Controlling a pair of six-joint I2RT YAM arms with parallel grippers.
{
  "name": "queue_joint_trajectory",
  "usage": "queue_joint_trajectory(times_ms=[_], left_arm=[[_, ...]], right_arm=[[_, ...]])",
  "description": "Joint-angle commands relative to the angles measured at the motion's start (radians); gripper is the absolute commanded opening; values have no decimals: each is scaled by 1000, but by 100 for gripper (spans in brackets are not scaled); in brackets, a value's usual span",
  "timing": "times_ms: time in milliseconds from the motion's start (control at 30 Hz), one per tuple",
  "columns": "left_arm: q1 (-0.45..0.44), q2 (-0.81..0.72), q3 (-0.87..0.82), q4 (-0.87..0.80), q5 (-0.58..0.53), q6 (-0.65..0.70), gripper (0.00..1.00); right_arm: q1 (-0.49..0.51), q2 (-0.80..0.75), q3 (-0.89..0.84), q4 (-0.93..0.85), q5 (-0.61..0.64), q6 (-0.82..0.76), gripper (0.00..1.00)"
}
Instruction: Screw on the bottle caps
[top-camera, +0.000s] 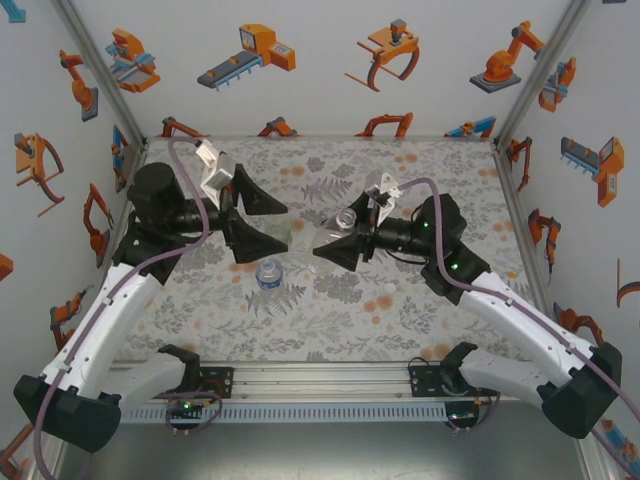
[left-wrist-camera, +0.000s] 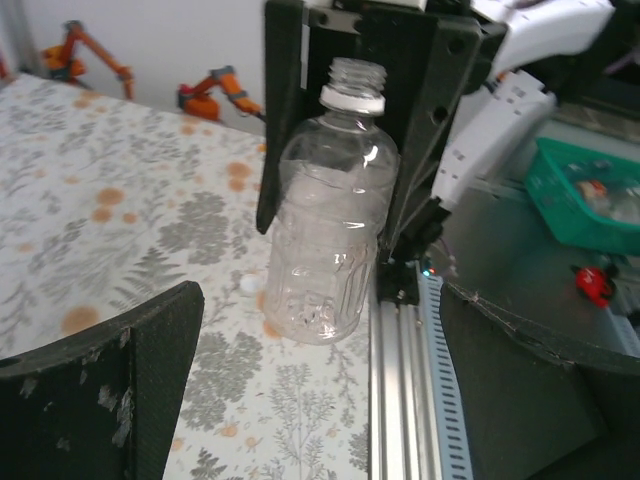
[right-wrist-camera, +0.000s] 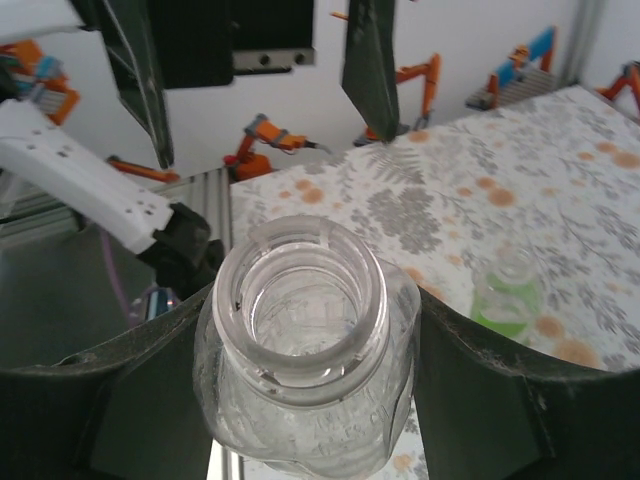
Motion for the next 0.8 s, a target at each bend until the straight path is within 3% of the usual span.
queue_joint_trajectory(times_ms=[0,333,567,767], left_arm=[[-49,22,40,-50,74,56,92],[-201,136,100,-55,85,58,93],[-281,210,148,-55,108,54,92],[-324,247,162,-52,89,54,83]], right_arm=[[9,-4,53,41,-128,59,11],[28,-9,82,136,-180,90,2],[32,-47,68,138,-90,47,0],[33,-92,49,141,-5,8,0]])
